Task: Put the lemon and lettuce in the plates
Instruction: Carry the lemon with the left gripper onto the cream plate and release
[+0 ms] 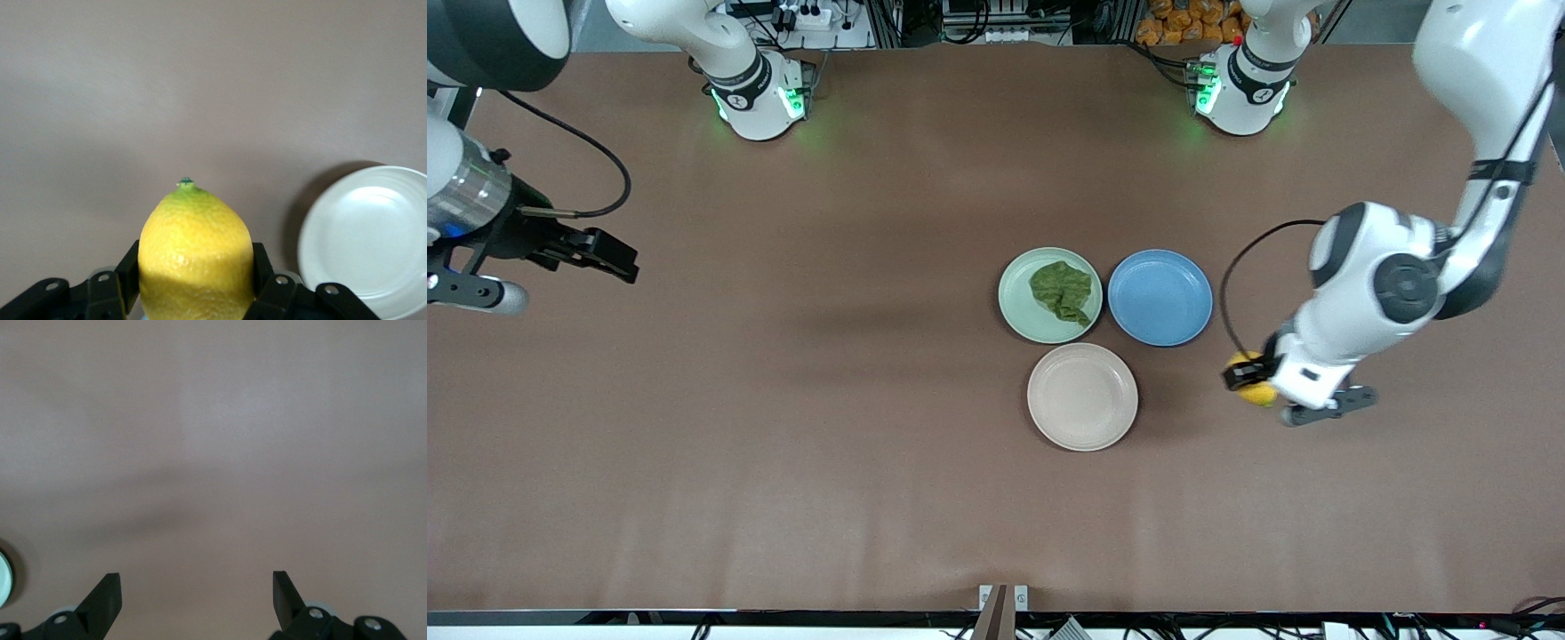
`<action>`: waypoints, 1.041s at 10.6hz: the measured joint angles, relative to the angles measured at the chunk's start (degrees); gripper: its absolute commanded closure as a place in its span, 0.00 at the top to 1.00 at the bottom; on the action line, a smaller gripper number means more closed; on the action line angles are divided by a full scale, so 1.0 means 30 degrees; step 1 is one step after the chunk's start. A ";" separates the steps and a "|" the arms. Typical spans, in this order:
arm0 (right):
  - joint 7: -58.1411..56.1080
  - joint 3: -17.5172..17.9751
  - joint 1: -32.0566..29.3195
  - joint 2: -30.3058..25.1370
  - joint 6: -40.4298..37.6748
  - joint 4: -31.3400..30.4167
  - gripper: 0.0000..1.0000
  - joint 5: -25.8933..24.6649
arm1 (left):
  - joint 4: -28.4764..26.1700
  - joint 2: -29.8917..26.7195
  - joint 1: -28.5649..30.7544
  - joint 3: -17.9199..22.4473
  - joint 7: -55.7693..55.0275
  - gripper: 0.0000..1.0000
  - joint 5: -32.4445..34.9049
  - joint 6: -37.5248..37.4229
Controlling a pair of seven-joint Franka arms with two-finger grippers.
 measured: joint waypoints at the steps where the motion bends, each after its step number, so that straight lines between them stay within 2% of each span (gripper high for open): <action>1: -0.0335 0.0145 -0.0361 0.0011 0.0032 0.0021 1.00 0.0006 | 0.0407 0.0678 -0.0849 0.0017 -0.1131 0.00 -0.0003 0.0047; 2: -0.0494 0.0717 -0.1052 0.0006 0.0076 0.0121 1.00 0.0009 | 0.1035 0.1484 -0.1606 0.0031 -0.2091 0.00 -0.0004 0.0128; 3: -0.0533 0.1948 -0.2361 0.0003 0.0094 0.0307 1.00 0.0010 | 0.1862 0.2384 -0.2365 0.0103 -0.2986 0.00 -0.0004 0.0307; 5: -0.0639 0.5523 -0.6062 -0.0015 0.0101 0.0562 1.00 0.0007 | 0.2966 0.3750 -0.4236 0.1094 -0.4627 0.00 -0.0004 0.1669; 6: -0.0692 0.6793 -0.7354 -0.0017 0.0102 0.0591 1.00 0.0008 | 0.3145 0.4059 -0.5447 0.2165 -0.5423 0.25 -0.0004 0.2430; 7: -0.0706 0.7874 -0.8395 -0.0028 0.0103 0.0622 1.00 0.0000 | 0.3248 0.4225 -0.6685 0.3276 -0.6205 0.99 -0.0004 0.2937; 9: -0.0723 0.9934 -1.0333 -0.0159 0.0103 0.0743 1.00 -0.0322 | 0.3395 0.4271 -0.8699 0.5007 -0.7285 1.00 -0.0004 0.3214; 11: -0.0973 1.1968 -1.2010 -0.0474 0.0102 0.0797 1.00 -0.1315 | 0.3653 0.4250 -0.9386 0.5715 -0.7460 1.00 -0.0004 0.3220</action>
